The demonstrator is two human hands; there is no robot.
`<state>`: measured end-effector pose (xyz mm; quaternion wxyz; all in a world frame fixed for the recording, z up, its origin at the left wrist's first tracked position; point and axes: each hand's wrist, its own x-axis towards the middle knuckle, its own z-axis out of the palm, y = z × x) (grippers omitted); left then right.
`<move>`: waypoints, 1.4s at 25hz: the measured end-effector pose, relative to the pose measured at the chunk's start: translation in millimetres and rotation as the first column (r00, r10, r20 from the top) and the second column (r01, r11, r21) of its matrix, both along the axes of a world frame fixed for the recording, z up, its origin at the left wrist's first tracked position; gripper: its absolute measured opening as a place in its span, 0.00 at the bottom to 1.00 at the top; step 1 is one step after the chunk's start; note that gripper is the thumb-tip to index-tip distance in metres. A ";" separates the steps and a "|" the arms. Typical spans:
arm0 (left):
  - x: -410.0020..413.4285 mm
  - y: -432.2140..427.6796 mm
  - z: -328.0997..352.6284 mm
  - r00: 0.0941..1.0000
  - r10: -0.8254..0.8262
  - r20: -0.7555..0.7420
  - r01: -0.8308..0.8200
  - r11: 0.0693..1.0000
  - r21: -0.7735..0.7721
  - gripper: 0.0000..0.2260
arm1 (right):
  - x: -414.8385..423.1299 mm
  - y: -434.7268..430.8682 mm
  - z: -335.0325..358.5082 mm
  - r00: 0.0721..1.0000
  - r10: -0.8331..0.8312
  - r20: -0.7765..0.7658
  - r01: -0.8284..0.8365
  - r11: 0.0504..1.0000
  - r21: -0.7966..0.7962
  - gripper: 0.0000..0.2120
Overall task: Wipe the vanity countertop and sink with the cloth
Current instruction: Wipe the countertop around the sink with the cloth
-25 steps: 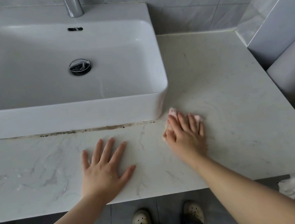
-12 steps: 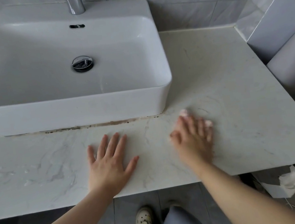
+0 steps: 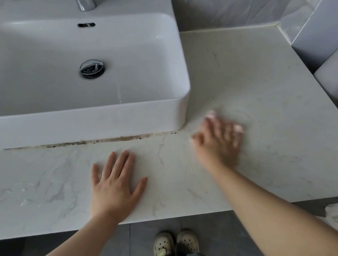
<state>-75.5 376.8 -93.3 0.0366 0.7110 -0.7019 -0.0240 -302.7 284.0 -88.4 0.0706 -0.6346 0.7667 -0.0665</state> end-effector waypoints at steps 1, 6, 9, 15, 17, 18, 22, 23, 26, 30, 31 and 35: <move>0.3 0.3 -0.2 1.000 0.002 -0.002 -0.002 1.000 -0.003 0.32 | 23.6 4.2 -0.1 0.996 0.081 0.043 -0.081 0.997 0.003 0.29; 2.3 1.5 -0.1 1.000 0.011 -0.013 -0.011 1.000 -0.005 0.32 | -8.7 58.1 -0.8 0.812 0.571 -0.123 -0.577 0.816 -0.021 0.26; 0.1 1.4 1.2 1.000 0.016 -0.019 -0.016 1.000 -0.007 0.30 | -72.3 43.1 -2.6 0.903 0.399 -0.161 -0.395 0.917 0.056 0.26; 1.3 0.6 2.3 0.999 0.006 -0.037 -0.007 1.000 -0.016 0.32 | 13.5 79.3 0.4 0.951 0.302 -0.059 -0.305 0.951 -0.048 0.26; 0.8 0.7 2.5 0.999 0.000 -0.032 0.000 1.000 -0.006 0.34 | 36.8 100.8 -1.3 0.837 0.544 -0.059 -0.546 0.837 -0.040 0.23; 0.8 0.5 2.8 0.999 0.001 -0.035 -0.001 1.000 0.000 0.34 | 30.5 94.9 -2.4 0.802 0.593 -0.076 -0.596 0.803 -0.025 0.23; 1.4 1.0 5.4 0.998 0.001 -0.061 0.002 0.999 0.043 0.34 | -39.1 63.5 -1.9 0.966 0.228 -0.121 -0.226 0.974 0.023 0.28; 2.2 0.8 6.2 0.998 0.000 -0.058 0.003 0.999 0.050 0.34 | -41.9 63.6 -1.3 0.996 0.055 -0.074 -0.054 0.998 0.021 0.28; 2.2 0.6 6.4 0.998 -0.002 -0.069 0.007 0.998 0.064 0.36 | 28.3 87.2 1.4 0.998 -0.049 -0.030 0.047 0.996 -0.079 0.26; 5.3 -1.1 9.8 0.994 -0.006 -0.112 0.015 0.997 0.081 0.35 | 71.2 113.9 -1.6 0.848 0.524 -0.072 -0.527 0.849 -0.029 0.25; 6.2 -0.7 10.6 0.993 -0.008 -0.114 0.019 0.996 0.093 0.35 | 47.4 104.1 -2.7 0.865 0.492 -0.093 -0.496 0.868 -0.017 0.25; 5.5 -1.0 15.1 0.997 -0.020 -0.073 0.031 0.987 0.155 0.37 | -24.2 79.2 0.0 0.993 -0.097 -0.074 0.095 0.995 -0.028 0.27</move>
